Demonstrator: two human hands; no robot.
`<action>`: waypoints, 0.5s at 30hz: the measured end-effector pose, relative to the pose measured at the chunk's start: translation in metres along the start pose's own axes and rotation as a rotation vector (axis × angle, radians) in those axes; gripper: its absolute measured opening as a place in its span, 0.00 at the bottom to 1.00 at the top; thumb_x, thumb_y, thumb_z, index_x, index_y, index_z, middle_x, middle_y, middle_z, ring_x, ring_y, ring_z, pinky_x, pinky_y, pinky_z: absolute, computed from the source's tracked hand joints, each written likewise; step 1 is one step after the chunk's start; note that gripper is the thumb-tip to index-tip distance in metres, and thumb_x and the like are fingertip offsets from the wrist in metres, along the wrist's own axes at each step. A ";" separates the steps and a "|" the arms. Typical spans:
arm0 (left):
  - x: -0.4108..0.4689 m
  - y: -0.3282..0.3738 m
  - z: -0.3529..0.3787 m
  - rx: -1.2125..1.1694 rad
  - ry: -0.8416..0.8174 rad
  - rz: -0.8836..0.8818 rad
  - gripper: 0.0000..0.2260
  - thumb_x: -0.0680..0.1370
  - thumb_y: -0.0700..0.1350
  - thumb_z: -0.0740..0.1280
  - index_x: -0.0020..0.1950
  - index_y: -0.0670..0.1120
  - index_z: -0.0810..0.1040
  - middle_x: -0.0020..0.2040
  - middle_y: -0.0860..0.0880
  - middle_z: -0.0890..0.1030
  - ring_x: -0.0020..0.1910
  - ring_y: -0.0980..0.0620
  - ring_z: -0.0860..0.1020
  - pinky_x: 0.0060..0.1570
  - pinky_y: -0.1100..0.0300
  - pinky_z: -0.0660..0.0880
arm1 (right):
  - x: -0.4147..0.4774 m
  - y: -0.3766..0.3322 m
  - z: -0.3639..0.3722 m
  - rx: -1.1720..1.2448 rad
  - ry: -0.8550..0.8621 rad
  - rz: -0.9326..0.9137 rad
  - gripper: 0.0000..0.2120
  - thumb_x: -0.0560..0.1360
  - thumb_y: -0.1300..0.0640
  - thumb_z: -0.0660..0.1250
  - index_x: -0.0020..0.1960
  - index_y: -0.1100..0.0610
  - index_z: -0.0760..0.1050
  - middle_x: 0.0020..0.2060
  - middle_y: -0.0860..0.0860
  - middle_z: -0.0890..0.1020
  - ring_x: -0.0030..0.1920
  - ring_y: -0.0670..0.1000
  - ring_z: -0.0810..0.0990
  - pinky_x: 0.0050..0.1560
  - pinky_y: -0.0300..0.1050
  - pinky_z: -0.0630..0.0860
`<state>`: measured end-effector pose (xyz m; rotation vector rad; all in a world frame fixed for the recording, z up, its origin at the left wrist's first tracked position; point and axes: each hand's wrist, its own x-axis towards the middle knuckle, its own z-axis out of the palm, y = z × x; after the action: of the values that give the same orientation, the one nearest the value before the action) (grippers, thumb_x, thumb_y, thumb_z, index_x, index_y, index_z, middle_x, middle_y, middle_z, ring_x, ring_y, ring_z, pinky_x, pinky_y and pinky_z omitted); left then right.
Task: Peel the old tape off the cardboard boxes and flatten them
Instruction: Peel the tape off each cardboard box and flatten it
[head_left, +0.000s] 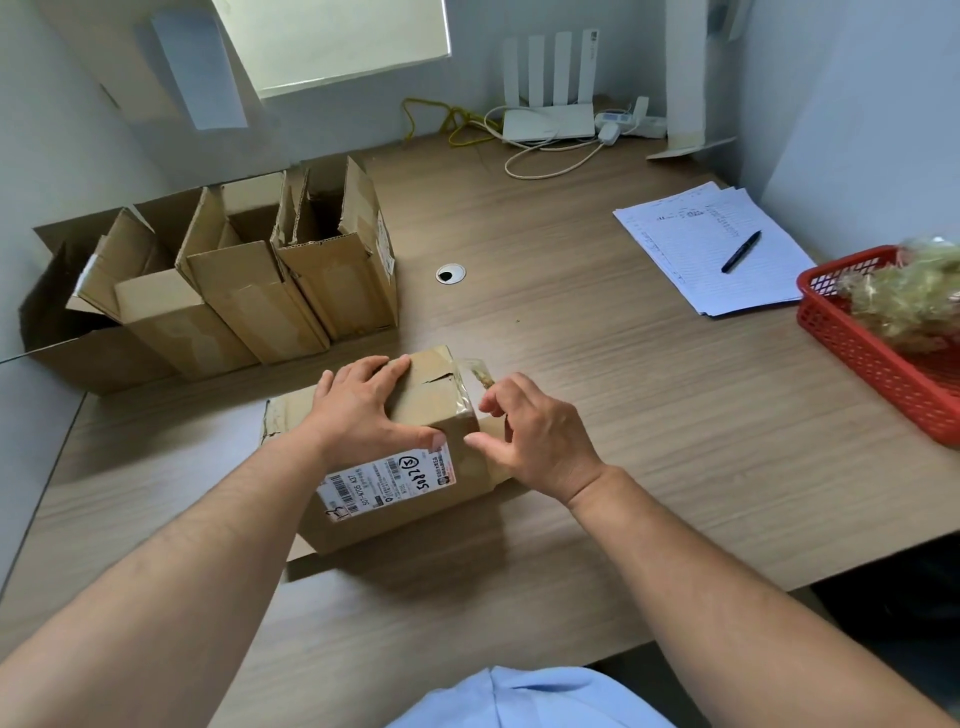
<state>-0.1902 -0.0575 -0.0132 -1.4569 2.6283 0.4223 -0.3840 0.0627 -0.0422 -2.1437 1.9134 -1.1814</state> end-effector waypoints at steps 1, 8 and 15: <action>0.001 0.000 -0.001 -0.003 -0.007 -0.004 0.56 0.56 0.81 0.57 0.78 0.57 0.50 0.77 0.50 0.56 0.76 0.48 0.52 0.74 0.46 0.43 | 0.001 0.000 0.001 -0.029 0.016 -0.033 0.14 0.66 0.57 0.78 0.44 0.62 0.76 0.39 0.55 0.79 0.31 0.54 0.79 0.29 0.46 0.78; 0.001 0.002 0.000 0.009 -0.017 -0.017 0.57 0.54 0.82 0.56 0.78 0.57 0.49 0.77 0.50 0.56 0.75 0.48 0.52 0.75 0.46 0.43 | 0.005 0.002 0.001 -0.107 0.026 -0.170 0.05 0.69 0.64 0.73 0.41 0.62 0.77 0.35 0.55 0.79 0.28 0.52 0.76 0.24 0.43 0.74; -0.006 0.001 0.011 0.010 0.061 0.010 0.57 0.54 0.83 0.54 0.78 0.57 0.50 0.76 0.51 0.56 0.75 0.50 0.51 0.73 0.47 0.39 | 0.019 0.006 -0.011 0.265 -0.244 0.212 0.04 0.75 0.61 0.67 0.41 0.59 0.75 0.37 0.48 0.76 0.37 0.53 0.76 0.43 0.53 0.77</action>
<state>-0.1885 -0.0485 -0.0223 -1.4769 2.6823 0.3704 -0.3963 0.0498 -0.0276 -1.8055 1.7205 -1.0159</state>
